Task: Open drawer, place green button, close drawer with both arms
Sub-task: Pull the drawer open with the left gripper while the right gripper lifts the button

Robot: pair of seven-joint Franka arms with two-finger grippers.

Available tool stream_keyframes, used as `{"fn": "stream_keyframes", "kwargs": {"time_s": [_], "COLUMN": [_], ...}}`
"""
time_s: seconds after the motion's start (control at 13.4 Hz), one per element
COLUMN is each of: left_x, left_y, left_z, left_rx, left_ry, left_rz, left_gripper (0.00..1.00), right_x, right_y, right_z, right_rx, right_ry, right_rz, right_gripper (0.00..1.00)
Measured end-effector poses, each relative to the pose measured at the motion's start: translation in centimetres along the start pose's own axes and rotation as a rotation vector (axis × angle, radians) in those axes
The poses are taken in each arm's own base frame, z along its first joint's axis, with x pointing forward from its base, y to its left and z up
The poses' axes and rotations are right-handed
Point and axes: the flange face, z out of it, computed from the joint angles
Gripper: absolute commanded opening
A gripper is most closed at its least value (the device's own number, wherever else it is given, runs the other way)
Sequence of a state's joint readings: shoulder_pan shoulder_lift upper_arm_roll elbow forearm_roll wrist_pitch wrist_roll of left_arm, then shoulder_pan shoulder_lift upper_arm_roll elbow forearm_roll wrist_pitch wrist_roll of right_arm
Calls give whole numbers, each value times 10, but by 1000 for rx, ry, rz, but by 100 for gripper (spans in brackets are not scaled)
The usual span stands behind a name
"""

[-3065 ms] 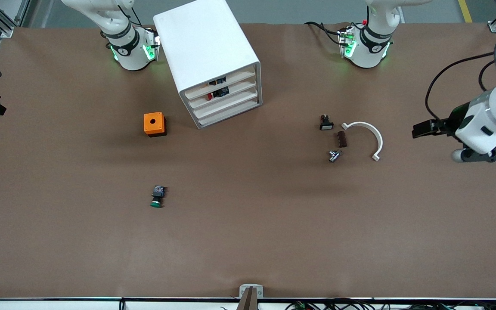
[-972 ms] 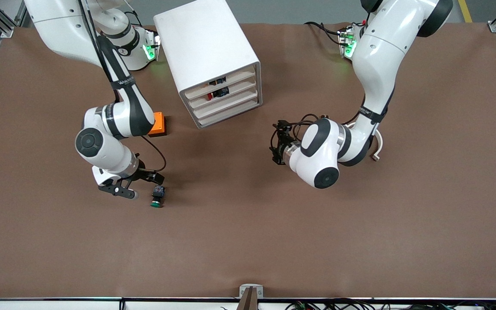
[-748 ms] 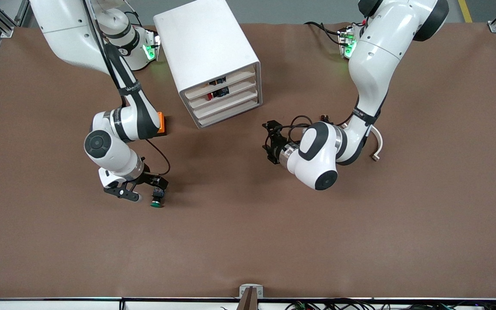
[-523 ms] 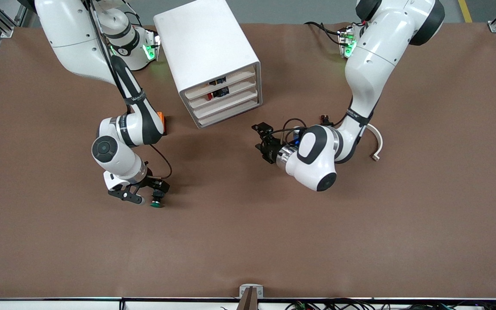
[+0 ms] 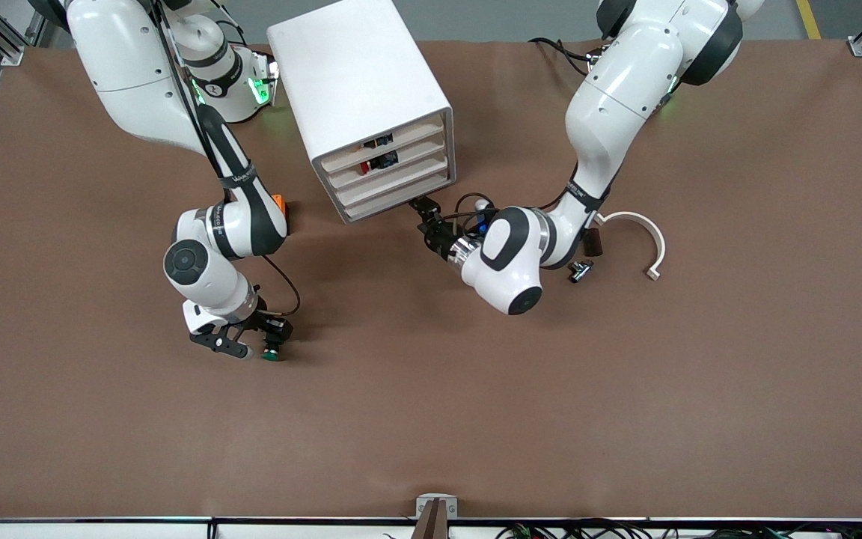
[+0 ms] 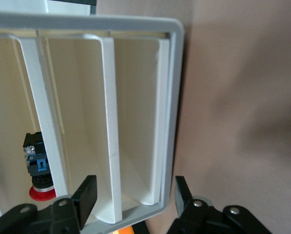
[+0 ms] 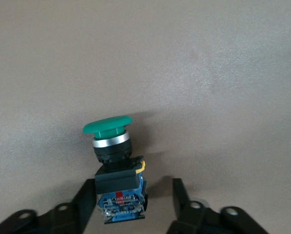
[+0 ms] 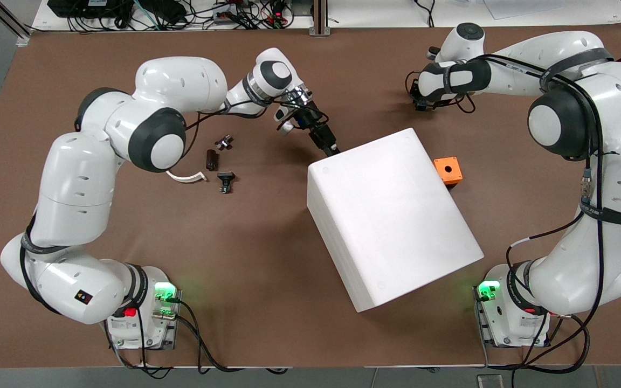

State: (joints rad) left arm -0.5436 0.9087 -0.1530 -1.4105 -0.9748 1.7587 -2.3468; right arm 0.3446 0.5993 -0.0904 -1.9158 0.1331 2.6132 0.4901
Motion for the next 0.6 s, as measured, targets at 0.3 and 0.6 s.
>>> {"fn": "stream_keyframes", "kwargs": {"time_s": [0.3,0.6], "left_x": [-1,4], "left_y": [-2,3], "left_z": [32,54], "left_rx": [35,61], "left_ry": [23,67], "left_rz": [-17,-28], "left_gripper": [63,63], "right_x": [1,2], "right_y": [-1,-3], "right_z": [-1,-3], "right_rx": [2,4], "right_ry": [1,2], "right_rz": [69,101], "right_gripper": [8,4]}}
